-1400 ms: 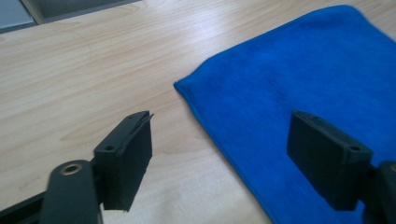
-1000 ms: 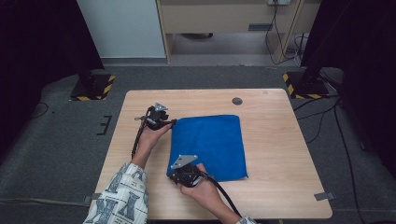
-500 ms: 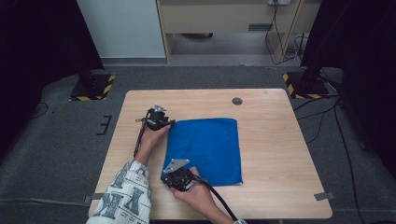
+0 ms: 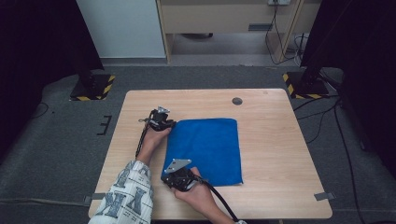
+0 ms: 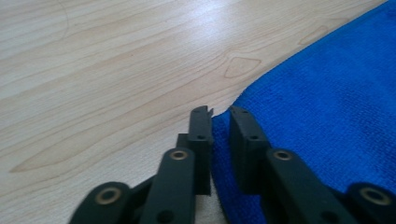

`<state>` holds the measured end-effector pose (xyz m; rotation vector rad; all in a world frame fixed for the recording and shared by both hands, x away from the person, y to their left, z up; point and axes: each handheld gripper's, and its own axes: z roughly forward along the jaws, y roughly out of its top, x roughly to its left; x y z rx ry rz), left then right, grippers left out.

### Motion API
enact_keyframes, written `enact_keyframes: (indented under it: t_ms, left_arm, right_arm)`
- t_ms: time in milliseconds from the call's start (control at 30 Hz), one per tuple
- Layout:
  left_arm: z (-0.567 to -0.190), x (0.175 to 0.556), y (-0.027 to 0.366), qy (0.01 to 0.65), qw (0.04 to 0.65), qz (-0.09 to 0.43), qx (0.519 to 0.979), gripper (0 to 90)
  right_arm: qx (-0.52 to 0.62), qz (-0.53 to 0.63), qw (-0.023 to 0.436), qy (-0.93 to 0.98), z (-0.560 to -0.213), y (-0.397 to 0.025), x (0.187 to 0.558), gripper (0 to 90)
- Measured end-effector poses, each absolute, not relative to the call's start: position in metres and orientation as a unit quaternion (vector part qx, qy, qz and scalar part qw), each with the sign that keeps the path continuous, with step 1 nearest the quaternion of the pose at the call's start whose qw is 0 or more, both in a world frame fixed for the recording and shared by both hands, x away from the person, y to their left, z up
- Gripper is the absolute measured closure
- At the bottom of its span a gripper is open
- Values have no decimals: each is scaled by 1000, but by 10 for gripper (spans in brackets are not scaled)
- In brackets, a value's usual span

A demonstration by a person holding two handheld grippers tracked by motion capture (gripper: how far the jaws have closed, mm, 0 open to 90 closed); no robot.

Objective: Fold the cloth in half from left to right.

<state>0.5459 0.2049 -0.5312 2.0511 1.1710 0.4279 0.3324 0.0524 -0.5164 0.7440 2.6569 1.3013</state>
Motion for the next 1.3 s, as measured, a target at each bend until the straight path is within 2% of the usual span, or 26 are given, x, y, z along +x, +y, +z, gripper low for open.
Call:
enact_keyframes:
  t_ms: [133, 667, 1300]
  left_arm:
    - [-531, 546, 206, 463, 367, 158, 792, 874]
    - [-489, 528, 200, 452, 417, 185, 766, 882]
    - [-474, 523, 223, 458, 414, 192, 762, 883]
  right_arm:
    - [247, 430, 45, 867, -514, 49, 332, 879]
    - [254, 435, 66, 861, -506, 44, 323, 881]
    - [257, 452, 89, 849, -490, 58, 310, 884]
